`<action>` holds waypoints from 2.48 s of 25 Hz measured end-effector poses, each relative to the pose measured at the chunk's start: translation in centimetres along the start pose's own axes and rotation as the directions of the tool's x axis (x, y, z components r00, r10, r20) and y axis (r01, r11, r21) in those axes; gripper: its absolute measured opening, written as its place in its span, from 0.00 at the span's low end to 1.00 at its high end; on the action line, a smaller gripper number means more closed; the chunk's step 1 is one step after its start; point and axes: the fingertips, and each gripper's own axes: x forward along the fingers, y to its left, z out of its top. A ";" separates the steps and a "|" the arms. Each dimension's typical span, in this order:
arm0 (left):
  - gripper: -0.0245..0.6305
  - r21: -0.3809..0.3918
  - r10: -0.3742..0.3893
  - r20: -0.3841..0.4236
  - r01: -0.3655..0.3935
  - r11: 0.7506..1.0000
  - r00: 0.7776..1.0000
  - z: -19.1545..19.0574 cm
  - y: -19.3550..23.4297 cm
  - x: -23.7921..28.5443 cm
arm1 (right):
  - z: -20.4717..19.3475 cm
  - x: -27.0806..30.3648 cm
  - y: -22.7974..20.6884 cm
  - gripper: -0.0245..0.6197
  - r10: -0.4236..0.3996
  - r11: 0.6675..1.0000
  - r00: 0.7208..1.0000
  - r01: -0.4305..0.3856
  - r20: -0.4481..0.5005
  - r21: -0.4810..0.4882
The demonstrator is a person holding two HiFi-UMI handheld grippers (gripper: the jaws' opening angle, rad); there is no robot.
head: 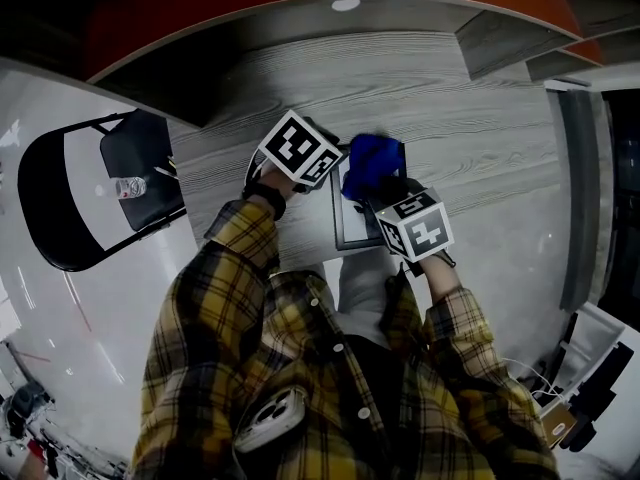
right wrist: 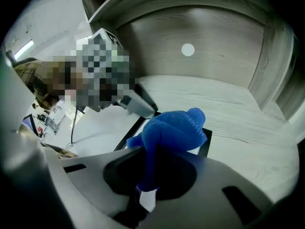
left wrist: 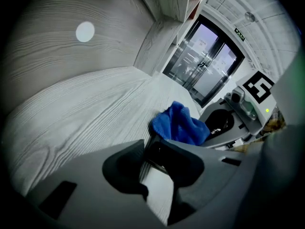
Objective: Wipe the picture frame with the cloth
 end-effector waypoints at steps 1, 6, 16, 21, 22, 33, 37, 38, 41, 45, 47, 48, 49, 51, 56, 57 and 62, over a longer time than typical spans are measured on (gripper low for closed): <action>0.20 -0.001 0.000 0.000 0.000 1.000 1.000 0.0 0.0 0.0 | -0.6 -0.2 0.5 0.12 0.012 1.000 1.000 -0.012 -0.011 -0.003; 0.20 -0.003 -0.001 0.001 0.001 1.000 1.000 0.0 0.0 0.0 | -3.5 -1.2 2.5 0.12 0.061 0.998 0.996 -0.061 -0.059 -0.001; 0.20 -0.009 -0.008 -0.001 0.008 1.000 1.000 0.0 0.1 0.0 | -8.1 -3.6 5.5 0.12 0.154 0.986 0.983 -0.145 -0.104 0.086; 0.20 -0.011 -0.010 0.002 0.010 1.000 1.000 -0.1 0.2 -0.2 | -9.4 -4.0 6.5 0.12 0.170 0.983 0.980 -0.162 -0.104 0.085; 0.20 -0.011 -0.011 0.003 0.011 1.000 1.000 -0.1 0.1 -0.1 | -8.9 -4.4 6.4 0.12 0.168 0.983 0.982 -0.161 -0.087 0.085; 0.19 -0.021 -0.015 0.013 0.015 1.000 1.000 0.0 0.2 -0.1 | 6.1 -6.2 3.5 0.12 0.088 0.996 0.976 -0.081 0.200 -0.041; 0.19 -0.019 -0.011 0.014 0.011 1.000 1.000 0.0 0.1 -0.1 | 5.5 -0.4 2.5 0.12 0.030 0.997 0.996 -0.023 0.081 -0.080; 0.19 -0.019 -0.011 0.015 0.011 1.000 1.000 0.0 0.1 0.0 | 4.9 0.8 2.3 0.12 0.017 0.996 0.998 -0.013 0.057 -0.086; 0.19 -0.016 -0.011 0.015 0.011 1.000 1.000 0.1 0.1 0.0 | 4.3 2.2 2.2 0.12 0.007 0.999 0.998 -0.004 0.068 -0.045; 0.19 -0.016 -0.004 0.017 0.004 1.000 1.000 0.1 0.2 -0.1 | 3.7 2.0 2.6 0.12 0.044 0.999 0.997 -0.043 0.056 -0.003; 0.19 -0.018 -0.004 0.018 0.004 1.000 1.000 0.1 0.1 0.0 | 2.8 1.7 3.1 0.12 0.076 0.997 0.997 -0.076 0.019 0.005; 0.19 -0.018 -0.004 0.018 0.004 1.000 1.000 0.1 0.1 0.0 | 2.2 1.5 3.4 0.12 0.092 0.996 0.996 -0.092 0.000 0.007; 0.19 -0.019 -0.004 0.018 0.005 1.000 1.000 0.1 0.1 0.0 | 1.6 1.4 3.8 0.12 0.106 0.994 0.994 -0.106 -0.016 0.007; 0.19 -0.020 -0.005 0.018 0.005 1.000 1.000 0.0 0.1 -0.1 | 0.3 1.0 4.7 0.12 0.130 0.992 0.991 -0.130 -0.043 0.005; 0.19 -0.020 -0.007 0.017 0.007 1.000 1.000 0.0 0.2 -0.1 | -3.3 -0.2 6.9 0.12 0.192 0.981 0.976 -0.191 -0.101 0.025; 0.19 -0.019 -0.007 0.017 0.007 1.000 1.000 0.0 0.2 -0.1 | -4.0 -0.4 7.3 0.12 0.207 0.978 0.972 -0.205 -0.111 0.034; 0.19 -0.021 -0.008 0.017 0.008 1.000 1.000 -0.1 0.3 -0.1 | -6.3 -1.7 8.9 0.12 0.267 0.963 0.953 -0.260 -0.144 0.067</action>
